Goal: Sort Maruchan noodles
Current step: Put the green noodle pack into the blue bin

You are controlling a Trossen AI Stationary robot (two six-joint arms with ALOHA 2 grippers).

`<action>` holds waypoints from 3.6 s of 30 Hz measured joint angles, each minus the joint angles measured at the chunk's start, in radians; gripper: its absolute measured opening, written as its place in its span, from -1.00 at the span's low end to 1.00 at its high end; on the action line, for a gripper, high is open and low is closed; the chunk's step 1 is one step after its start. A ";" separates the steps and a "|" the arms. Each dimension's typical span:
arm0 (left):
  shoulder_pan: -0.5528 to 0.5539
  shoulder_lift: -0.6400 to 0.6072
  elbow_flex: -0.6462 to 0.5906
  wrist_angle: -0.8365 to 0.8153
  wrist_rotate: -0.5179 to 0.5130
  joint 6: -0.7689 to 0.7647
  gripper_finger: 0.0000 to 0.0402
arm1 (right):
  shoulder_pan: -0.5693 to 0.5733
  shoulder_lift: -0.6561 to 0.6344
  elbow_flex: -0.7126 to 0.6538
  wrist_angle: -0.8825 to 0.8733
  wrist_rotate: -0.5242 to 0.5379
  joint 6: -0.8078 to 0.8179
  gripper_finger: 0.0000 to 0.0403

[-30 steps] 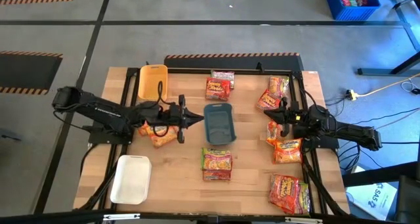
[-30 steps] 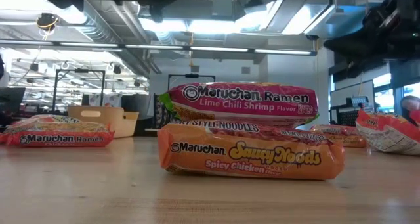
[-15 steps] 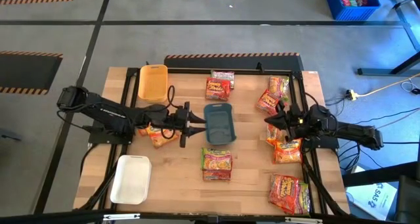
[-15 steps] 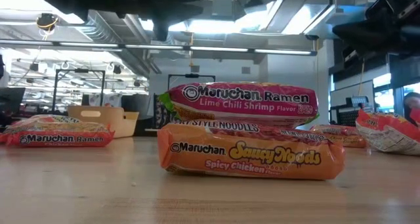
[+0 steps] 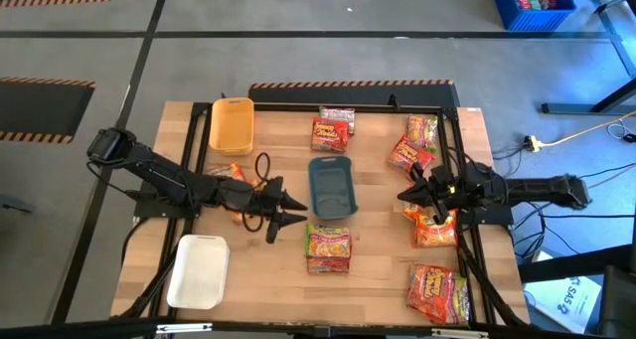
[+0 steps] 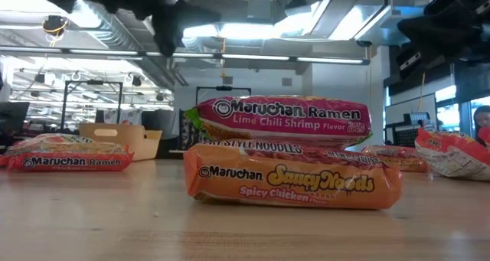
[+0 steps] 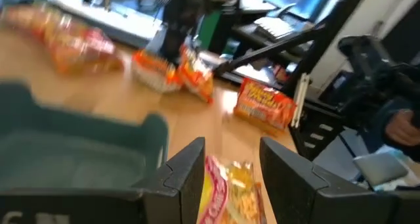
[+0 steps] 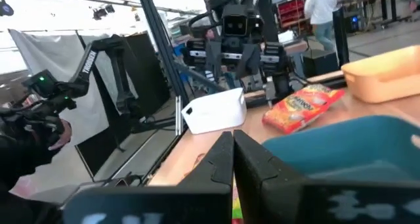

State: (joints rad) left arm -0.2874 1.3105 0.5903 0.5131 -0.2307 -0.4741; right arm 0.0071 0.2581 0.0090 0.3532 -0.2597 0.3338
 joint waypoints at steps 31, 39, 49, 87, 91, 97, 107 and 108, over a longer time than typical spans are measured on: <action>-0.124 0.357 -0.001 0.111 -0.096 -0.472 -0.28 | 0.598 0.765 0.108 0.355 0.537 -0.081 -1.00; -0.055 0.386 -0.001 0.116 -0.011 -0.460 -0.11 | 0.595 0.802 0.109 0.362 0.548 -0.104 -1.00; -0.052 0.386 -0.001 0.127 0.094 -0.618 -0.03 | 0.595 0.893 0.216 0.317 0.543 -0.157 -1.00; -0.174 0.443 0.061 0.081 -0.053 -0.861 -0.05 | 0.547 1.347 0.621 0.076 0.717 -0.281 -1.00; -0.165 0.482 0.079 0.082 -0.038 -0.876 -0.05 | 0.540 1.347 0.620 0.063 0.711 -0.262 -1.00; -0.147 0.512 0.100 0.083 -0.074 -0.878 -0.05 | 0.541 1.378 0.620 0.075 0.701 -0.260 -1.00; -0.132 0.512 0.170 0.081 -0.082 -0.777 -0.05 | 0.542 1.443 0.651 0.104 0.651 -0.261 -1.00; -0.132 0.512 0.177 0.078 -0.086 -0.770 -0.05 | 0.542 1.447 0.656 0.103 0.651 -0.266 -1.00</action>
State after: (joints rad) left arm -0.4198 1.8225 0.7670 0.5914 -0.3163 -1.2437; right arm 0.5491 1.7053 0.6654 0.4560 0.3910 0.0681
